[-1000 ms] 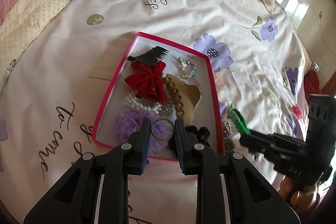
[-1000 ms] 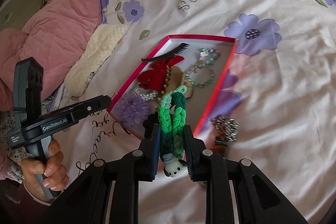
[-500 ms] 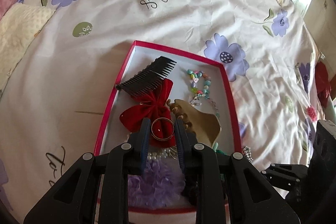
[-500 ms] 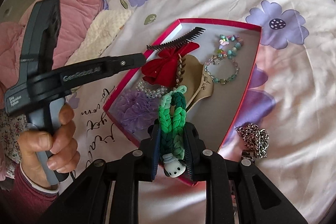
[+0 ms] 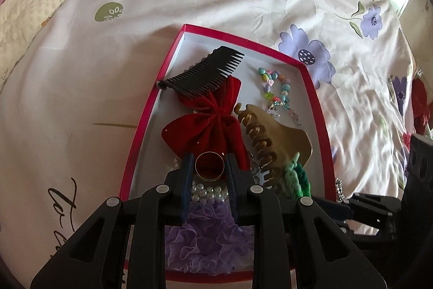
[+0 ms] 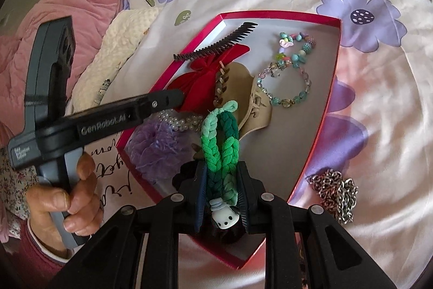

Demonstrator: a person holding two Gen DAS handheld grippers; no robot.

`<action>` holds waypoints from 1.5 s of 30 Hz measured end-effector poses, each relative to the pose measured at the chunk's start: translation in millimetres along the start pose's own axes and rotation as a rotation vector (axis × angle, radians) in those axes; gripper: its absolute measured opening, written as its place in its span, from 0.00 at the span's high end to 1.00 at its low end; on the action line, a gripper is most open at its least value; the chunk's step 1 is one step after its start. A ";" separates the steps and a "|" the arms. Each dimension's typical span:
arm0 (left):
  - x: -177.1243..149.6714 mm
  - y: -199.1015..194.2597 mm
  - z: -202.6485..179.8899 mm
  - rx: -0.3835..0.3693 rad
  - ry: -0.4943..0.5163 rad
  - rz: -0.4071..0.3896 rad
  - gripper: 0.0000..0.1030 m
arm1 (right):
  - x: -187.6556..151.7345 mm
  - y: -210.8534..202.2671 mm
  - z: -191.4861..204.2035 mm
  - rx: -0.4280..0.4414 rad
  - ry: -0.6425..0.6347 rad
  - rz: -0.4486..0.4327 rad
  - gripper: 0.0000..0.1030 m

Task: Organize jewelry
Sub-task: 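Carry ring and green hair tie into the box and release both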

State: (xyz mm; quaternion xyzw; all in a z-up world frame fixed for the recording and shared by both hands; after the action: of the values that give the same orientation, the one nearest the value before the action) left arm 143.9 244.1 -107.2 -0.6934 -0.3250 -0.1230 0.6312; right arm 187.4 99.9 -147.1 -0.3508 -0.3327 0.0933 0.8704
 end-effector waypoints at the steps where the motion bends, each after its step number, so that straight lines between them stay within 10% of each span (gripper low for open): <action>1: -0.9 0.9 0.5 -0.001 -0.002 0.002 0.80 | 0.6 0.9 -0.1 0.001 0.003 0.000 0.79; 32: -5.3 9.0 2.8 0.002 -0.007 0.033 0.76 | -0.5 1.1 1.1 0.019 0.027 -0.004 0.69; 45: -11.0 -17.6 4.6 -0.008 -0.025 0.019 0.53 | 0.8 -12.5 -2.0 0.025 0.029 -0.030 0.54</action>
State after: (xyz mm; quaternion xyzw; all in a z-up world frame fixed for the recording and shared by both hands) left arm 123.7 245.1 -100.4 -0.7007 -0.3255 -0.1097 0.6253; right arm 188.4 90.0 -139.3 -0.3361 -0.3241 0.0796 0.8807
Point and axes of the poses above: each gripper's, at about its wrist camera, not at the fingertips, and y roughly the way its jaws point, z to its left, x to its top, the point moved 5 cm from there along y, roughly the way its jaws point, and after that the axes turned 3 degrees about -z, right-handed, at the moved point
